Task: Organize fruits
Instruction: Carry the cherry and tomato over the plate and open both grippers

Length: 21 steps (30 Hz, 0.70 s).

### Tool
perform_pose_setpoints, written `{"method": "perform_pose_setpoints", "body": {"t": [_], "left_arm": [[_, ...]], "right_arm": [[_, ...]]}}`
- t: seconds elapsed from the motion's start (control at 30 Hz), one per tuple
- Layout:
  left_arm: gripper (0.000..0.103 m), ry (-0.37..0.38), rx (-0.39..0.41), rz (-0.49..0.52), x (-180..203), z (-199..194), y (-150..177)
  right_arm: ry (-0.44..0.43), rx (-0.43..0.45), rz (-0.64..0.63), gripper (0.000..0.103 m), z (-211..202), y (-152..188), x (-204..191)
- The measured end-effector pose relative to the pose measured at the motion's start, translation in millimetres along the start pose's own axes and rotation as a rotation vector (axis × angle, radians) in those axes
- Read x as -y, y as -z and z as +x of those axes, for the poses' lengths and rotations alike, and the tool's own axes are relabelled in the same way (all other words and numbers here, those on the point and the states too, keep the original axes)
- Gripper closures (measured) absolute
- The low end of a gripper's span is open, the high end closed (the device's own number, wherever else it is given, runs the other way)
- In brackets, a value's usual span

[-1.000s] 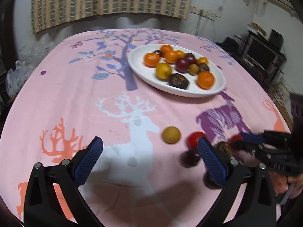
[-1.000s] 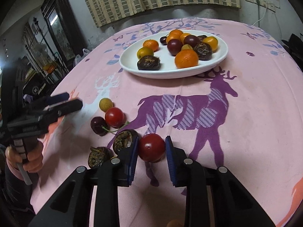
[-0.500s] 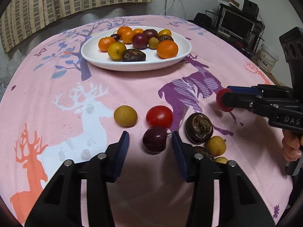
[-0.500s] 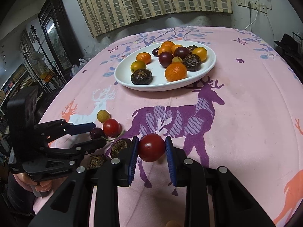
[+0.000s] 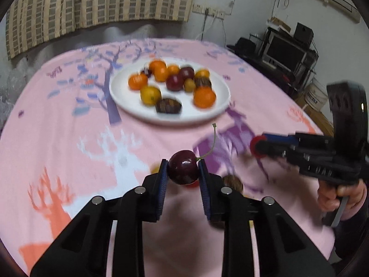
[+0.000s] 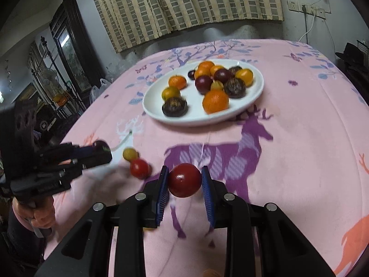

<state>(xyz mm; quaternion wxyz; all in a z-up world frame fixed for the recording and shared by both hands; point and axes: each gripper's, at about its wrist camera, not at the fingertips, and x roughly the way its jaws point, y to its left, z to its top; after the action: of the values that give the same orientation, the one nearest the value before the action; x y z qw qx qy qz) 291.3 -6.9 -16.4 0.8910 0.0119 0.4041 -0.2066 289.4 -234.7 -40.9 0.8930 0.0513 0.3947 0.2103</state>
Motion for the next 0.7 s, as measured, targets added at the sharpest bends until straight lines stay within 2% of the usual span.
{"method": "perform_pose_setpoints", "body": {"t": [0.1,0.2,0.23,0.27,0.3,0.33,0.37,0.47,0.57,0.7], "left_arm": [[0.077,-0.022,0.033,0.019,-3.1,15.7,-48.8],[0.077,-0.043,0.042,0.024,-7.0,49.7,-93.2],[0.077,-0.072,0.04,0.011,-10.7,65.1,-106.4],[0.064,-0.117,0.039,-0.022,-16.4,78.8,-116.9],[0.032,-0.158,0.028,-0.061,-22.4,87.6,-123.8],[0.018,-0.192,0.018,-0.104,-29.3,90.9,-128.0],[0.013,-0.197,0.023,-0.135,-34.2,88.7,-129.3],[0.012,-0.142,0.048,-0.181,-45.6,60.5,-115.8],[0.011,-0.185,0.048,-0.173,-48.9,33.5,-85.8],[0.01,-0.198,0.054,-0.185,-46.7,1.8,-33.9]], "right_arm": [[0.048,0.05,-0.015,0.074,12.6,-27.7,1.9],[0.047,0.083,0.001,0.074,35.4,-59.4,7.9],[0.064,0.105,-0.006,0.074,43.6,-68.4,8.8],[0.081,0.116,-0.009,0.072,51.0,-74.8,11.1],[0.09,0.113,-0.008,0.06,58.0,-78.4,13.0],[0.096,0.095,0.003,0.048,63.4,-80.2,15.1],[0.088,0.082,0.02,0.038,63.1,-77.7,15.6],[0.015,0.059,-0.011,0.038,49.7,-57.4,5.7],[0.0,-0.02,-0.078,0.038,40.1,-32.6,-11.4],[-0.026,-0.069,-0.11,0.038,30.8,-1.7,-30.3]]}}
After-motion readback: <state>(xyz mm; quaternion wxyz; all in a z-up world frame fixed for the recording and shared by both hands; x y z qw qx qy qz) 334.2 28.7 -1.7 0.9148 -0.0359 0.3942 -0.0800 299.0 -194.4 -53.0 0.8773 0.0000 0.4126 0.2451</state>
